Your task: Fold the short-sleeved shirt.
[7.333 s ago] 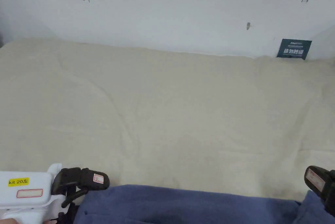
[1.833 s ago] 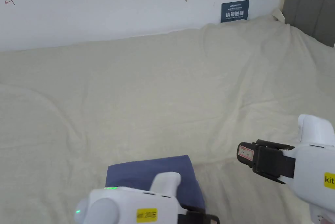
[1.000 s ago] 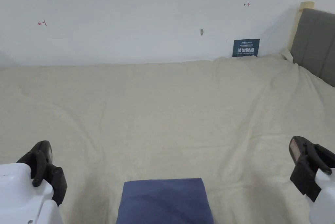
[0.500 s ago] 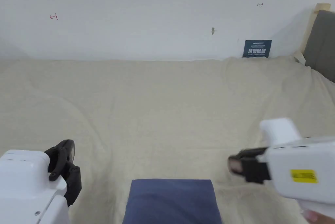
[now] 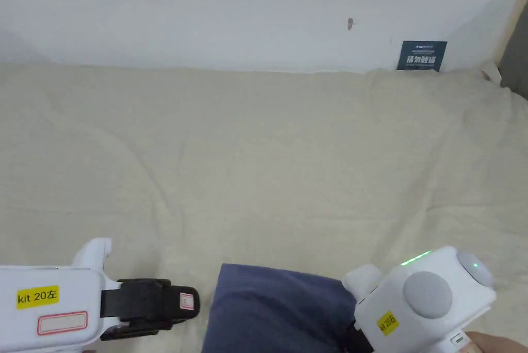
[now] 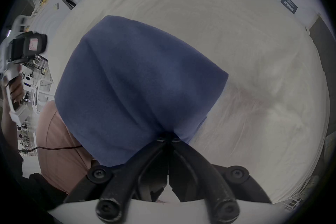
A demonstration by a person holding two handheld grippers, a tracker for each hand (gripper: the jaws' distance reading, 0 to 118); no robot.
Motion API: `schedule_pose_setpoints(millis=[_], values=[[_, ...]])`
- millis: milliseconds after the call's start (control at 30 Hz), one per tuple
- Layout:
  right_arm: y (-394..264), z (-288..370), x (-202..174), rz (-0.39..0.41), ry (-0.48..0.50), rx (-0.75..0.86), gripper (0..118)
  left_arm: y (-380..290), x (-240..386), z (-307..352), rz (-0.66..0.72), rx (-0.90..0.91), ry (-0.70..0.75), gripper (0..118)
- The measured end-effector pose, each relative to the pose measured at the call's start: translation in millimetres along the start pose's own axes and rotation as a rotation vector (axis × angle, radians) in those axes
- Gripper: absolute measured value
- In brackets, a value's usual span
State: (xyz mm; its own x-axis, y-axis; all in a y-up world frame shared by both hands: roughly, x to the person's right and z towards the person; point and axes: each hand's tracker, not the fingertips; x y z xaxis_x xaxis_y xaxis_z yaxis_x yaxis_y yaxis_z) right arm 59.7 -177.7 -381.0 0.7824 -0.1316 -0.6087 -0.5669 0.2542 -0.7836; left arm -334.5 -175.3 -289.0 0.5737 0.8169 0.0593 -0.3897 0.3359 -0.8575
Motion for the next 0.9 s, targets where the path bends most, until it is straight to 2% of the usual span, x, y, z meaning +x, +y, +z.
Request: schedule_pose_setpoints(millis=[33, 67, 100, 133, 167, 233, 333, 433, 467, 600, 633, 667, 700, 733, 767, 800, 833, 900], values=[[-0.8, -0.2, 2.3, -0.005, 0.009, 0.006, 0, 5.5, -13.2, -8.9, 0.056, -0.056, -0.053, 33], [-3.1, 1.2, 3.2, -0.013, 0.019, 0.012, 0, 10.9, -25.2, -18.1, 0.086, -0.11, -0.065, 73], [-3.7, 1.3, 4.6, -0.024, 0.027, 0.014, 0, 10.0, -29.3, -27.8, 0.088, -0.155, -0.071, 98], [-3.8, 0.5, 6.8, -0.039, 0.036, 0.015, 0, 11.1, -35.0, -37.0, 0.092, -0.183, -0.088, 111], [-3.8, 0.0, 8.6, -0.051, 0.043, 0.015, 0, 15.1, -41.6, -45.2, 0.101, -0.21, -0.093, 113], [-8.2, 5.0, 4.4, -0.068, 0.049, 0.016, 0, 14.5, -46.1, -64.0, 0.147, -0.229, -0.074, 113], [-7.6, 5.7, 3.8, -0.077, 0.054, 0.014, 0, 14.4, -43.8, -93.2, 0.249, -0.257, -0.322, 114], [-9.1, 5.4, 2.9, -0.072, 0.055, 0.015, 0, 1.2, -37.0, -129.8, 0.315, -0.32, -0.357, 114], [-7.5, 5.5, 3.7, -0.075, 0.055, 0.016, 0, -0.2, -37.8, -136.7, 0.321, -0.306, -0.389, 114], [-7.5, 2.0, 12.1, -0.107, 0.066, 0.029, 0, -2.9, -33.9, -135.7, 0.229, -0.259, -0.357, 110], [-8.9, 2.3, 13.7, -0.112, 0.071, 0.036, 0, -0.3, -33.6, -133.7, 0.205, -0.289, -0.317, 105], [-10.7, 2.8, 14.7, -0.116, 0.076, 0.044, 0, 3.4, -31.9, -132.6, 0.196, -0.32, -0.271, 88], [-12.0, 3.3, 15.4, -0.118, 0.079, 0.05, 0, 4.9, -30.8, -129.1, 0.216, -0.315, -0.204, 65], [-14.5, 5.2, 15.1, -0.124, 0.08, 0.058, 0, 6.5, -29.3, -125.0, 0.238, -0.306, -0.108, 30], [-16.4, 7.1, 14.7, -0.125, 0.08, 0.065, 0, 8.0, -29.5, -124.7, 0.187, -0.294, 0.009, 25], [-17.9, 9.3, 14.7, -0.124, 0.084, 0.075, 0, 6.1, -28.8, -124.0, 0.141, -0.288, 0.046, 25], [-19.2, 13.0, 14.3, -0.128, 0.103, 0.098, 0, 2.6, -29.4, -121.9, 0.162, -0.273, -0.016, 25], [-19.4, 12.2, 14.7, -0.128, 0.086, 0.097, 0, 4.7, -18.6, -119.5, 0.145, -0.287, -0.004, 24]])
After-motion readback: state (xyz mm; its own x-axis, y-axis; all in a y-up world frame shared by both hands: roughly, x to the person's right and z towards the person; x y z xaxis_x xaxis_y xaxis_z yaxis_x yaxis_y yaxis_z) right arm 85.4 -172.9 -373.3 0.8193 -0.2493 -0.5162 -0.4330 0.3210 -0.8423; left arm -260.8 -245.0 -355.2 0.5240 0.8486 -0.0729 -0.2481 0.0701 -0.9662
